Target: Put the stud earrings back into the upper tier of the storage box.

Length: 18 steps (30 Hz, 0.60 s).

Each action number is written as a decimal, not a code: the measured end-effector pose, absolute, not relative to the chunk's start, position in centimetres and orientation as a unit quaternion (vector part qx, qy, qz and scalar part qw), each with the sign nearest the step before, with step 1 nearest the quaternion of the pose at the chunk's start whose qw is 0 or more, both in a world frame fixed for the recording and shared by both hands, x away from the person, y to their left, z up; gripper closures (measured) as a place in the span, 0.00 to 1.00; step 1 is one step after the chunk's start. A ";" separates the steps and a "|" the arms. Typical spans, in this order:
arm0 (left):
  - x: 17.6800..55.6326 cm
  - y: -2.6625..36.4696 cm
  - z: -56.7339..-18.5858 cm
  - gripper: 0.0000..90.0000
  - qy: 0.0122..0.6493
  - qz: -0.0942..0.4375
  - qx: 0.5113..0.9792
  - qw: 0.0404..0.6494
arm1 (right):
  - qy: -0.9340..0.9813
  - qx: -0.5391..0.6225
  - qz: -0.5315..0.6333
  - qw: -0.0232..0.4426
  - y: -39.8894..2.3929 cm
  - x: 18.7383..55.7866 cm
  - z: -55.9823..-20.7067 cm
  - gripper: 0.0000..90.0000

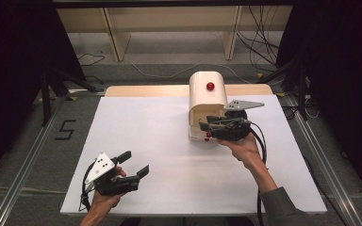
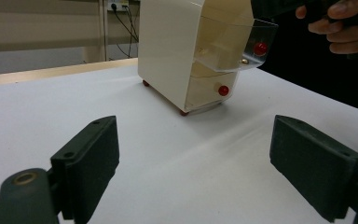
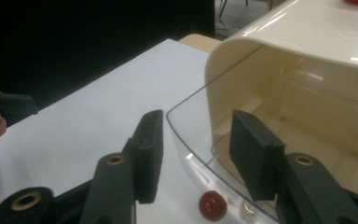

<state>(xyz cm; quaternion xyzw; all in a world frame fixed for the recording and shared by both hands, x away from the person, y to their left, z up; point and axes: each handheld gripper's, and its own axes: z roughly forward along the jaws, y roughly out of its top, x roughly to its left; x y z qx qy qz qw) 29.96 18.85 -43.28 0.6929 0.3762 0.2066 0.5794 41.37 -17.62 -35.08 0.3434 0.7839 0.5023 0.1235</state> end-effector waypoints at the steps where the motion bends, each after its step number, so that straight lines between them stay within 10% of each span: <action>1: 30.0 18.8 -43.3 0.17 0.376 0.207 0.693 0.579 | 0.785 0.343 0.501 0.125 -17.6 41.1 -35.0 0.58; 18: 29.9 18.8 -43.3 0.17 0.376 0.206 0.694 0.579 | 0.782 0.333 0.514 0.117 -18.0 37.9 -36.3 0.45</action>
